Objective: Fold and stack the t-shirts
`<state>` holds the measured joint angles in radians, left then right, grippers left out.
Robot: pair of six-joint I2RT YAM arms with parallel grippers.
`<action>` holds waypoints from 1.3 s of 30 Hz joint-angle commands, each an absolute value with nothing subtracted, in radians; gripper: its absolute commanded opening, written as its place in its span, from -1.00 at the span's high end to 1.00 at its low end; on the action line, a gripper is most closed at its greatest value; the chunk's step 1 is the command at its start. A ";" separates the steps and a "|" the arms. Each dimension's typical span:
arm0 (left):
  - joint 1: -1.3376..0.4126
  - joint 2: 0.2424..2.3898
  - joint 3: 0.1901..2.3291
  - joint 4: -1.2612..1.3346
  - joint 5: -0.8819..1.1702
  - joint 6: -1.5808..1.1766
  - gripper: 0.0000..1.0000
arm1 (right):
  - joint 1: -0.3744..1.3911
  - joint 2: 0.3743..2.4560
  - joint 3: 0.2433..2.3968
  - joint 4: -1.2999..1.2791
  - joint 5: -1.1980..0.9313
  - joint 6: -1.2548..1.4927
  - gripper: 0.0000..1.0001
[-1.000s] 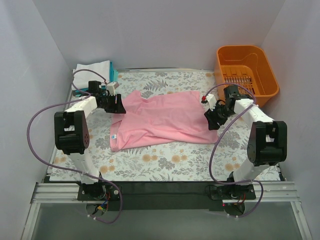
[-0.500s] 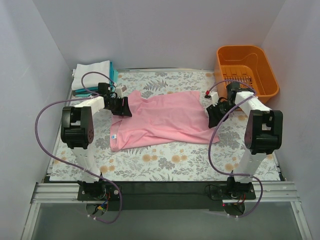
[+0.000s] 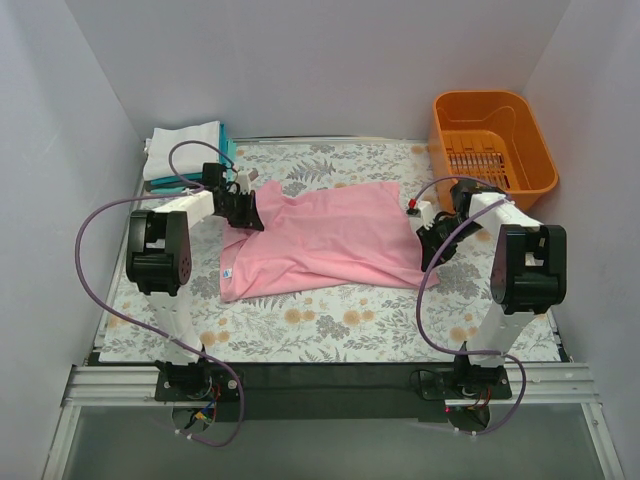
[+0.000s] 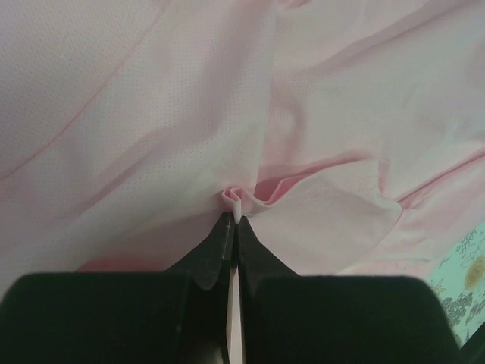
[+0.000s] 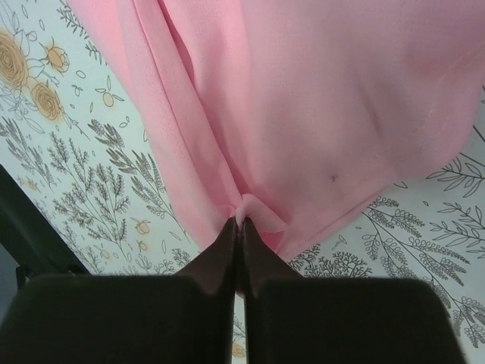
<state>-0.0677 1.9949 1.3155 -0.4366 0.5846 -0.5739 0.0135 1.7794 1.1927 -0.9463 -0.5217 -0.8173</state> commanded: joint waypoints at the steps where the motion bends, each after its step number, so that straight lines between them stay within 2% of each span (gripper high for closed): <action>1: -0.061 1.967 1.371 -0.403 0.565 -0.592 1.00 | 0.023 1.779 1.219 -0.942 -0.534 -0.824 0.97; 5: -0.037 2.000 1.497 -0.409 0.549 -0.603 1.00 | 0.031 1.847 1.325 -0.891 -0.528 -0.756 0.97; 8: -0.023 1.968 1.612 -0.516 0.662 -0.548 1.00 | 0.031 1.832 1.400 -0.920 -0.535 -0.758 0.97; 11: -0.020 1.873 1.609 -0.596 0.773 -0.412 1.00 | 0.023 1.720 1.384 -0.949 -0.540 -0.804 0.97; 13: -0.020 1.757 1.577 -0.739 0.860 -0.291 1.00 | 0.023 1.610 1.306 -0.980 -0.545 -0.880 0.97; 16: -0.020 1.583 1.439 -0.943 0.893 -0.054 1.00 | 0.025 1.467 1.146 -0.992 -0.528 -0.992 0.97; 18: -0.021 1.493 1.275 -1.044 0.876 0.095 1.00 | 0.028 1.415 1.065 -0.994 -0.491 -1.047 0.96; 20: -0.034 1.361 1.106 -1.109 0.835 0.202 1.00 | 0.028 1.335 0.918 -1.008 -0.444 -1.151 0.40; 21: -0.034 1.361 1.045 -1.126 0.819 0.234 1.00 | 0.028 1.335 0.917 -1.008 -0.443 -1.152 0.39; 22: -0.053 1.303 0.993 -1.129 0.796 0.261 1.00 | 0.029 1.301 0.860 -1.020 -0.416 -1.192 0.25; 25: -0.093 1.221 0.827 -1.106 0.715 0.308 1.00 | 0.028 1.258 0.813 -1.038 -0.351 -1.232 0.11; 30: -0.138 1.134 0.729 -1.063 0.629 0.321 1.00 | 0.009 1.295 0.896 -1.063 -0.360 -1.158 0.06; 34: -0.147 1.140 0.709 -1.020 0.608 0.293 1.00 | 0.011 1.438 0.976 -1.075 -0.433 -1.054 0.15; 39: -0.149 1.181 0.712 -0.970 0.600 0.242 1.00 | 0.015 1.465 0.934 -1.010 -0.404 -1.069 0.20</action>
<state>-0.1444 1.1706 0.7113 -1.0229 0.6174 0.2573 0.0132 1.4769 0.9524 -1.0225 -0.4026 -1.0794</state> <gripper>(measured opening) 0.018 0.402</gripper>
